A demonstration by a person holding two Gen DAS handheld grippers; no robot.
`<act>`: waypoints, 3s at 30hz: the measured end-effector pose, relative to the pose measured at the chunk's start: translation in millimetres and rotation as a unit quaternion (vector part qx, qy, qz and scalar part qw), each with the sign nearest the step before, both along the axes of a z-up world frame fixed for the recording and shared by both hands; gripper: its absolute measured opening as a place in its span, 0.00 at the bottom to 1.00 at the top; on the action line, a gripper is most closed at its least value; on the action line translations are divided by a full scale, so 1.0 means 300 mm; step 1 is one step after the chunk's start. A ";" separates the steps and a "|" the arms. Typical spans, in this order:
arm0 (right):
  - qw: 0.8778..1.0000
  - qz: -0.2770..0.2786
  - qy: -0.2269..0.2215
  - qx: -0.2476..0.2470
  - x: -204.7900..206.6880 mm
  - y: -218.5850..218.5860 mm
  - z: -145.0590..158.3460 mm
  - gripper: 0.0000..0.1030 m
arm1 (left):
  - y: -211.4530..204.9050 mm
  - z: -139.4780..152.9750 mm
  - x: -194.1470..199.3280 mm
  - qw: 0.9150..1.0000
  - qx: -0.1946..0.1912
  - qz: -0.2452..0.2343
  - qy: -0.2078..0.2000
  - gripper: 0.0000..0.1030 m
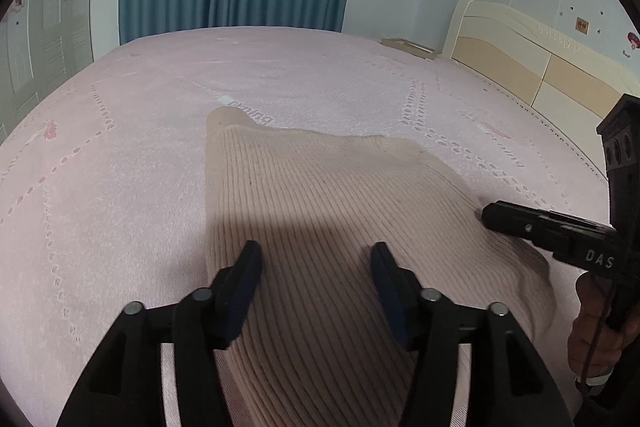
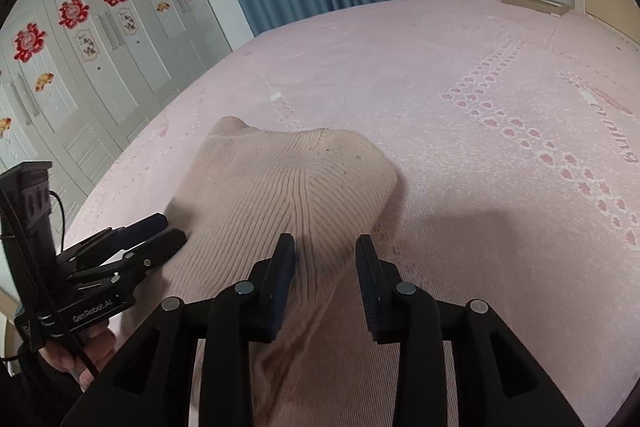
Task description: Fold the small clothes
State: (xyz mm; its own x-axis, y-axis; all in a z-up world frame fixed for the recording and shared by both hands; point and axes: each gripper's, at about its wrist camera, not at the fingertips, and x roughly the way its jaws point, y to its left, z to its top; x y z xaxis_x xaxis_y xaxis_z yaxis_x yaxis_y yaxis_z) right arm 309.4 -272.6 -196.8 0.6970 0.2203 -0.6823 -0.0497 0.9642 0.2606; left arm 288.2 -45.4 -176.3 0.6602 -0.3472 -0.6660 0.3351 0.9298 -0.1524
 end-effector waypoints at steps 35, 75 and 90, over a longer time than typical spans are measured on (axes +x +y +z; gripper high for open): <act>0.999 0.037 -0.009 0.005 -0.275 0.080 -0.036 0.07 | 0.109 -0.111 -0.229 0.994 0.018 0.082 0.071 0.36; 0.997 -0.056 0.017 -0.040 -0.021 0.049 -0.077 0.33 | 0.054 -0.028 -0.013 0.996 0.001 0.081 0.031 0.64; 0.995 -0.057 0.022 -0.072 -0.160 0.071 -0.078 0.30 | 0.083 -0.075 -0.135 0.993 -0.021 0.080 0.079 0.65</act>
